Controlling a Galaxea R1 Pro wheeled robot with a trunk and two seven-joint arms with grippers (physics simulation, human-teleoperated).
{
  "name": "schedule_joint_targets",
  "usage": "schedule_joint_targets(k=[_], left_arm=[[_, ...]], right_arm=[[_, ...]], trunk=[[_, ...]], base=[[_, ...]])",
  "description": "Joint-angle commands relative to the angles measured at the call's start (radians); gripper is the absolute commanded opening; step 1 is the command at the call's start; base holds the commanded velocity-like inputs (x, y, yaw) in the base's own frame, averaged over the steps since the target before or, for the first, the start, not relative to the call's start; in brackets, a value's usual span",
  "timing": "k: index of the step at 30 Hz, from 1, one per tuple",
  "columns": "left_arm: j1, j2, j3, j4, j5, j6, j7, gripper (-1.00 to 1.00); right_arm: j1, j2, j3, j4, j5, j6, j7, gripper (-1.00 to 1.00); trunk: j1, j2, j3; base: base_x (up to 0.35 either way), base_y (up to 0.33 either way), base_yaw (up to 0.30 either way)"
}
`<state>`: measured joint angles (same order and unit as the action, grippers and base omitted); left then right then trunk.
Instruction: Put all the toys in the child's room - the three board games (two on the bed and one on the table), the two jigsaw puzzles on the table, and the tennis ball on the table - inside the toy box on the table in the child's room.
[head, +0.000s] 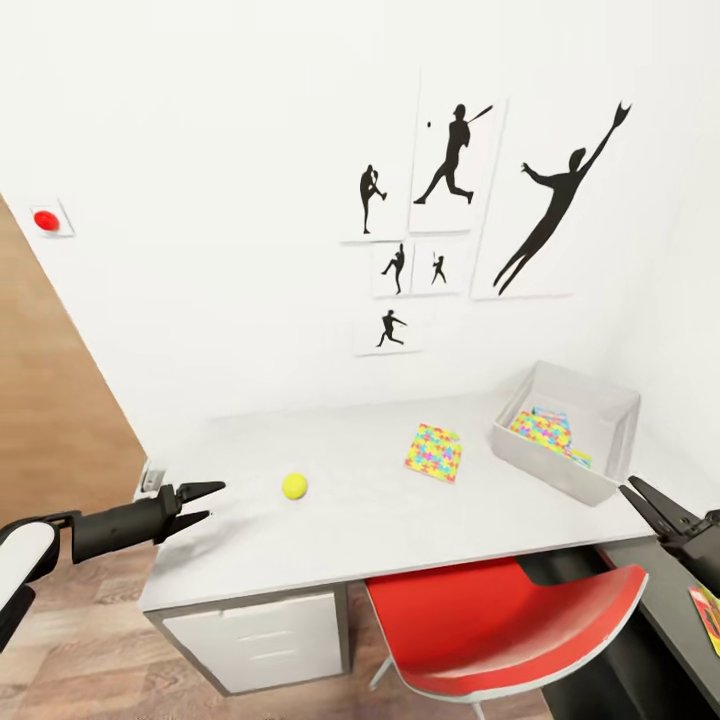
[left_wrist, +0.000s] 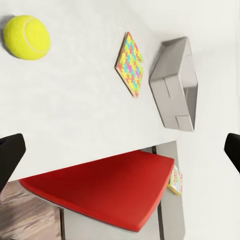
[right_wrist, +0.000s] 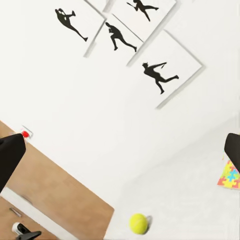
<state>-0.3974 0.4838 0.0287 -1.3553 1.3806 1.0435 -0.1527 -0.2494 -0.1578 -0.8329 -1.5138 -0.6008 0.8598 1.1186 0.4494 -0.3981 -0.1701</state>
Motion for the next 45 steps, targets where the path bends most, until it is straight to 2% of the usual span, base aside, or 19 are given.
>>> schedule_joint_targets(k=[1, 26, 40, 45], left_arm=[[-0.001, 0.0, 0.001, -0.002, -0.012, 0.004, -0.012, 1.0], [-0.003, 0.013, 0.002, -0.005, -0.013, 0.004, -0.014, 1.0], [-0.001, 0.017, 0.001, -0.005, -0.021, 0.004, -0.015, 1.0], [-0.001, 0.018, 0.001, -0.003, -0.024, 0.004, -0.015, 1.0]], right_arm=[[-0.001, 0.0, -0.001, 0.0, -0.002, 0.005, 0.001, 1.0], [-0.001, 0.0, -0.002, 0.009, -0.002, 0.002, 0.004, 1.0], [-0.001, 0.001, -0.002, 0.006, -0.002, 0.002, 0.002, 1.0], [-0.001, 0.001, -0.001, 0.006, -0.002, 0.002, -0.001, 1.0]], trunk=[[0.001, -0.002, -0.001], [0.001, -0.002, 0.021], [0.001, -0.002, 0.023], [0.001, -0.002, 0.023]], base=[[0.004, 0.001, 0.273], [0.0, 0.0, 0.261], [0.002, 0.0, 0.033], [0.182, 0.045, 0.0]])
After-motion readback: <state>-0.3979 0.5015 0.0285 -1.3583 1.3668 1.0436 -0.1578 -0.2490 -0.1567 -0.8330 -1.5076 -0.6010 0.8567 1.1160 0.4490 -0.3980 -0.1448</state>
